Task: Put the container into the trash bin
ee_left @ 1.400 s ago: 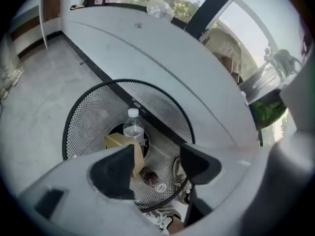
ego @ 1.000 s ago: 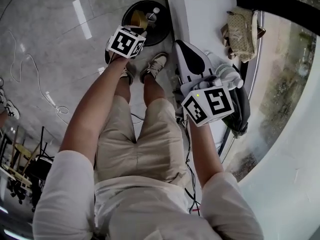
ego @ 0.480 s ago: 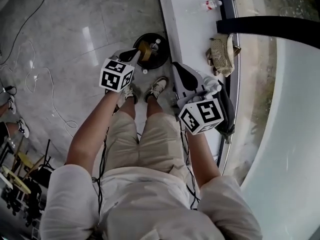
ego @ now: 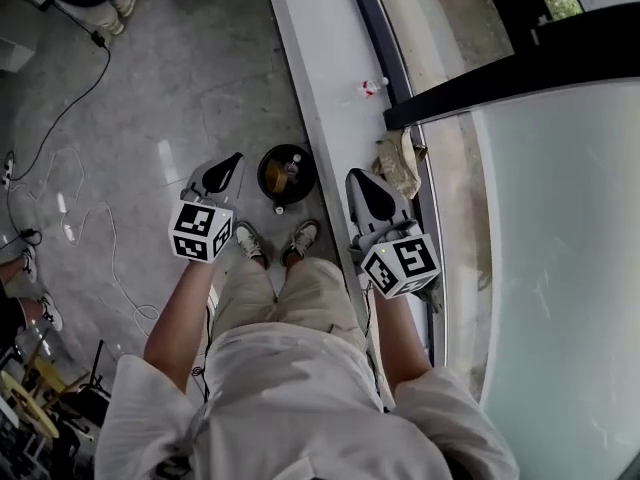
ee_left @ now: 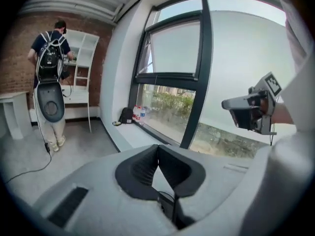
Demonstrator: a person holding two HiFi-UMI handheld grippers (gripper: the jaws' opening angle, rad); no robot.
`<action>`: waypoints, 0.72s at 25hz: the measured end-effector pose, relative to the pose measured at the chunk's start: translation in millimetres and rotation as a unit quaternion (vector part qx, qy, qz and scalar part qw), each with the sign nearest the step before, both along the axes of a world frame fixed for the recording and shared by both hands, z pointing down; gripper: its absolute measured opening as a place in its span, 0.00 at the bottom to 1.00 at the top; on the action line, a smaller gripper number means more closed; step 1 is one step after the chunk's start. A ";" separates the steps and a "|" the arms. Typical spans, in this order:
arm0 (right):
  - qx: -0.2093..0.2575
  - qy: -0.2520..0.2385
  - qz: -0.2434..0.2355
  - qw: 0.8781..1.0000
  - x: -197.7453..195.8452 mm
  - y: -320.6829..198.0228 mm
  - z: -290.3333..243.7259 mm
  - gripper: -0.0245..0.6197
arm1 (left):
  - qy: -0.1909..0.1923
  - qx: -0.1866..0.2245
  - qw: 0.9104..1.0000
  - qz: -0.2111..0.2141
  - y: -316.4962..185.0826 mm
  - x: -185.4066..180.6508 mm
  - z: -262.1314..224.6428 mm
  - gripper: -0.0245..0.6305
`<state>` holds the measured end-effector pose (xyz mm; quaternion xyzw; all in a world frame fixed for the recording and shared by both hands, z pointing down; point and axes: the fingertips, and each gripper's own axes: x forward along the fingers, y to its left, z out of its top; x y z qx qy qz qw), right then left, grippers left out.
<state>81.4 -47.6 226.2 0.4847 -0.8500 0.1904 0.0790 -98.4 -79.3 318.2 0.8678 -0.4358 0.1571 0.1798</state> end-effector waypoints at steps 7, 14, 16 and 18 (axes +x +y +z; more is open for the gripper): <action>0.065 -0.002 0.011 0.998 7.7 -3.6 -79.6 0.04 | 0.004 0.124 0.992 0.004 -14.1 -16.0 -138.2 0.06; 0.118 0.002 -0.013 0.993 -6.1 1.1 -137.1 0.04 | 0.050 0.167 0.985 -0.017 -3.7 -39.3 -220.0 0.06; 0.132 -0.004 -0.016 0.991 -7.9 -4.1 -150.9 0.04 | 0.056 0.185 0.981 -0.024 -4.5 -47.0 -240.3 0.06; 0.138 -0.017 -0.012 0.990 -7.3 -6.9 -162.6 0.04 | 0.056 0.204 0.977 -0.027 -3.4 -53.2 -259.3 0.06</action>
